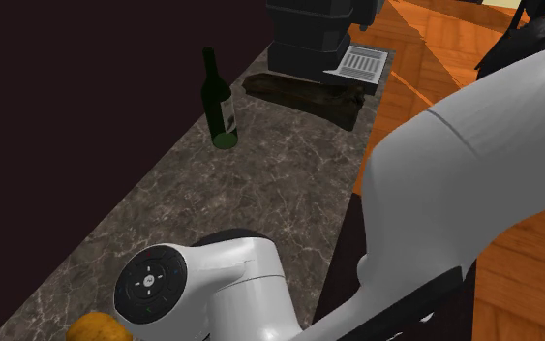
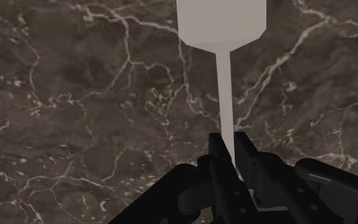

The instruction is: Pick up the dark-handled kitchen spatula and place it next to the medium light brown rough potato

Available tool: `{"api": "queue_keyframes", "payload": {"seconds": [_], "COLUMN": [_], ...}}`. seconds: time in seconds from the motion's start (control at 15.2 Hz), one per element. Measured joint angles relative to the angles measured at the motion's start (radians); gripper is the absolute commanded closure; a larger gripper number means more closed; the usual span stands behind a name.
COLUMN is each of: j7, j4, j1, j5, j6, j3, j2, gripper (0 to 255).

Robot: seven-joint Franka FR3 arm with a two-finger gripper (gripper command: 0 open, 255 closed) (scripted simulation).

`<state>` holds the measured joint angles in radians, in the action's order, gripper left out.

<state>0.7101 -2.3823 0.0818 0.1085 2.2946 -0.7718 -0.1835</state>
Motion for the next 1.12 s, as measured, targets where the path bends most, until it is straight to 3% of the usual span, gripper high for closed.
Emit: {"api": "queue_keyframes", "payload": {"seconds": [0.33, 0.73, 0.79, 1.12], "j7": [0.032, 0.035, 0.035, 0.035], "j4": [-0.029, -0.032, -0.032, -0.032], "j1": [-0.011, -0.011, -0.011, -0.011], "j5": [-0.039, -0.042, -0.042, -0.042], "j6": [0.067, 0.073, 0.073, 0.073], "j3": [-0.018, -0.019, -0.019, -0.019], "j2": [0.048, 0.052, 0.052, 0.052], "gripper": [255, 255, 0, 0]}}
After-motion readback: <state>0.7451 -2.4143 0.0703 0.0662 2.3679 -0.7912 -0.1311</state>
